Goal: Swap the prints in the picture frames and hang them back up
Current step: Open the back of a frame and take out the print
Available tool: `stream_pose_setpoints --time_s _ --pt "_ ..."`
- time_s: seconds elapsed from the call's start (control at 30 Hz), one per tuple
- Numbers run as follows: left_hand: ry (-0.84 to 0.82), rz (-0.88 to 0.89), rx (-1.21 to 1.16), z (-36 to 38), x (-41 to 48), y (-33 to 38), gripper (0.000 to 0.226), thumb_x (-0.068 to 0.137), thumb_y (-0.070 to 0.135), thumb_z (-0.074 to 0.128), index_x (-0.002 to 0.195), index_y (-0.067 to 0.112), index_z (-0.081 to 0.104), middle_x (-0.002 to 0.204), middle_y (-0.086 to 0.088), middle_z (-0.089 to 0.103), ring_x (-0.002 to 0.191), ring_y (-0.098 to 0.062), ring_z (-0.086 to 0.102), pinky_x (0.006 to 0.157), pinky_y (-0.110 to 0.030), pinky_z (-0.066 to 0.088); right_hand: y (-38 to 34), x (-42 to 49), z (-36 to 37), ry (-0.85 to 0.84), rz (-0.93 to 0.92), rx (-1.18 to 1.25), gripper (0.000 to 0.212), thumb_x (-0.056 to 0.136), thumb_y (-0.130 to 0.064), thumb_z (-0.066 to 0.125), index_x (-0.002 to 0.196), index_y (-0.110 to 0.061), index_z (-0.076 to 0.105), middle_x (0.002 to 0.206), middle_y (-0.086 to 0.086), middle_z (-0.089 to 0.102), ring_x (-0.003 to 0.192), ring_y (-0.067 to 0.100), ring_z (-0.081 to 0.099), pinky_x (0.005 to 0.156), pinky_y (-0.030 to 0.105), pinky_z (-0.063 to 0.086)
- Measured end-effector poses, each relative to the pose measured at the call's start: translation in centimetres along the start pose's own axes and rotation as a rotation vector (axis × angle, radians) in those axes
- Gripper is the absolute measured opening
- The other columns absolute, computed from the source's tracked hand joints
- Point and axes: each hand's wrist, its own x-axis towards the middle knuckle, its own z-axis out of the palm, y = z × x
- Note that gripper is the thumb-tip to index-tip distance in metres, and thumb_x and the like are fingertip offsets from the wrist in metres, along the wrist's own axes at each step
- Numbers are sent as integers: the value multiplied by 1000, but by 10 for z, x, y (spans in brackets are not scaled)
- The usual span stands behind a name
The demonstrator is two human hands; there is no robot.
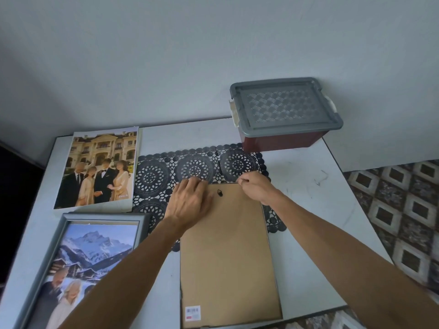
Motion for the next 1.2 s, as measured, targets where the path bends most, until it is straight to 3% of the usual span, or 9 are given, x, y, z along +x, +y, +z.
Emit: stream_pose_setpoints --time_s 0.2,0.43,0.5,0.63,0.83,0.93,1.03,1.1,1.2 --pt "93 -1 40 3 -7 -1 35 99 36 44 105 9 65 98 -8 62 84 -28 57 76 -42 50 -2 4 4 -39 88 111 33 104 -14 43 131 -8 61 140 8 56 131 24 48 107 32 36" --pt "-5 -18 115 -2 -1 -4 36 97 44 42 105 16 63 99 -4 60 86 -25 56 74 -39 50 5 6 -2 -18 21 262 28 101 -14 54 126 -9 65 130 6 63 120 15 55 98 24 40" --pt "-52 -14 117 -1 0 -2 38 96 46 41 110 17 61 102 -4 59 90 -26 56 77 -41 50 10 4 -4 0 3 330 33 98 -7 57 130 -8 62 132 7 61 123 17 54 100 23 40" --pt "-75 -4 95 3 4 8 37 96 45 36 100 17 60 97 -5 58 87 -26 56 73 -41 52 11 -1 -4 -12 -34 279 56 90 4 56 143 -10 49 138 12 56 125 19 53 104 33 46" --pt "-91 -9 132 6 5 11 38 97 41 34 97 14 61 95 -7 57 84 -28 56 67 -42 53 19 -15 7 111 -16 233 64 88 -3 57 148 -19 42 147 8 49 134 21 48 112 40 39" --pt "-96 -29 147 6 4 12 38 97 39 34 95 14 62 94 -8 58 84 -29 56 66 -42 53 24 -24 10 182 56 127 49 89 -9 59 137 -18 54 127 5 62 116 20 58 101 36 47" --pt "-129 -63 154 3 3 14 35 96 38 38 97 12 61 97 -9 58 86 -30 57 69 -43 53 32 -34 16 195 105 -22 9 84 -11 57 87 -7 65 79 10 64 77 25 63 70 34 51" --pt "-157 -109 149 0 1 13 31 95 37 45 100 10 60 100 -11 57 89 -31 57 74 -45 53 36 -39 22 147 140 -73 17 79 -13 55 64 -13 49 58 5 48 56 22 50 54 29 39" --pt "-175 -197 165 -5 -3 10 33 95 40 50 100 9 61 102 -11 57 91 -31 57 77 -46 50 39 -42 26 157 125 -129 21 75 -11 54 60 -18 41 56 0 41 51 18 43 52 27 33"
